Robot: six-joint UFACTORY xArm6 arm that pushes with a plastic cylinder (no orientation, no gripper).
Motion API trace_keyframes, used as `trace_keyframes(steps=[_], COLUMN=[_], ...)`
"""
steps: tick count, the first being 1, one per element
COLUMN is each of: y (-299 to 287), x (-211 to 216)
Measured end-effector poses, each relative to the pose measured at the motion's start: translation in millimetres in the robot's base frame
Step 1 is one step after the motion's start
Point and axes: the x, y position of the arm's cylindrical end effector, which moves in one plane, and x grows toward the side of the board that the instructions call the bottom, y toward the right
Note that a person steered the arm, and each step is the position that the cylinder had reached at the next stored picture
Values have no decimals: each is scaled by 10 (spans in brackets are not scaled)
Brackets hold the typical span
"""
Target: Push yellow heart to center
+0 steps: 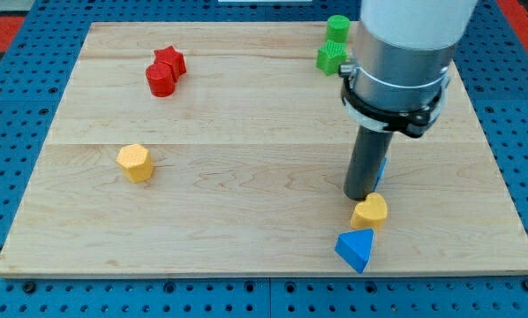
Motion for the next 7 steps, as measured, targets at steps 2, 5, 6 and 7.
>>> trace_keyframes(steps=[2, 5, 6, 7], y=[277, -5, -502, -964], x=[-54, 472, 367, 170])
